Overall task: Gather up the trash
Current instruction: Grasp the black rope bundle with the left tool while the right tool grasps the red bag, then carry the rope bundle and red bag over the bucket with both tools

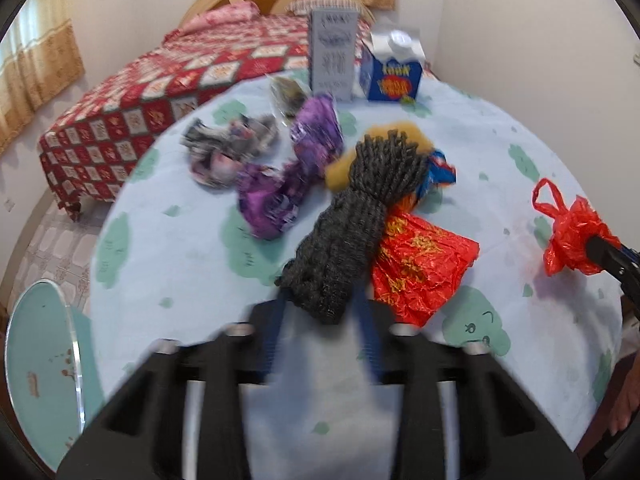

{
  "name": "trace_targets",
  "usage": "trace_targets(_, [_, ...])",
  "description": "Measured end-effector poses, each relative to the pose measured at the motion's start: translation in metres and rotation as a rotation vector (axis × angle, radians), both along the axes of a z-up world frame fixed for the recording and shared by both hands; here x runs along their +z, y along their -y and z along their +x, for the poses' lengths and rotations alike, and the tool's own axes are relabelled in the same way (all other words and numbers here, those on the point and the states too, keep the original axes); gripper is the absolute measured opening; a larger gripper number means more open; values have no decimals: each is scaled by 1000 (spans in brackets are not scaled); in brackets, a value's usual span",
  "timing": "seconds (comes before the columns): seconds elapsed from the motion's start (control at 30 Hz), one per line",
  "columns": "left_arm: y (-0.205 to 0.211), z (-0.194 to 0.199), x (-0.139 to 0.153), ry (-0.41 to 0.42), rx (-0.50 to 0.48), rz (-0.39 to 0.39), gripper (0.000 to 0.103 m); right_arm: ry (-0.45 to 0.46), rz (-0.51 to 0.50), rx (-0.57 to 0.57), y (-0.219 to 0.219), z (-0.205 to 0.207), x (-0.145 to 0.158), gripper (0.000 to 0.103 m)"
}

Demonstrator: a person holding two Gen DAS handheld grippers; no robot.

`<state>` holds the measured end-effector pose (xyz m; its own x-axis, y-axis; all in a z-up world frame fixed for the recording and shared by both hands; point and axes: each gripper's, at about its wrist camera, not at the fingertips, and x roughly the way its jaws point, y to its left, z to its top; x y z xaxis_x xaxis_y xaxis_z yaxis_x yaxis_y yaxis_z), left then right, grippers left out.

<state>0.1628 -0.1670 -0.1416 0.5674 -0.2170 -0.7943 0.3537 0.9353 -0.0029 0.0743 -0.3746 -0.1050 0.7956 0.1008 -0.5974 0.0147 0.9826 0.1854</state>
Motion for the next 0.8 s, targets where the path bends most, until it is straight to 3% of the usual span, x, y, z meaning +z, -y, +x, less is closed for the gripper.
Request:
trace_targets(0.1, [1,-4,6,17,-17,0,13,15,8,1,-4,-3,1,13])
trace_targets(0.37, [-35,-34,46,99,-8,-24,12,69,8,12,-18,-11,16,13])
trace_targets(0.53, [-76,-50,61,130,64,-20,12,92,-6,60,-46,-7,29,13])
trace_targets(0.8, [-143,-63,62,128,170,-12,12,113,-33,158,-100,5,39,13])
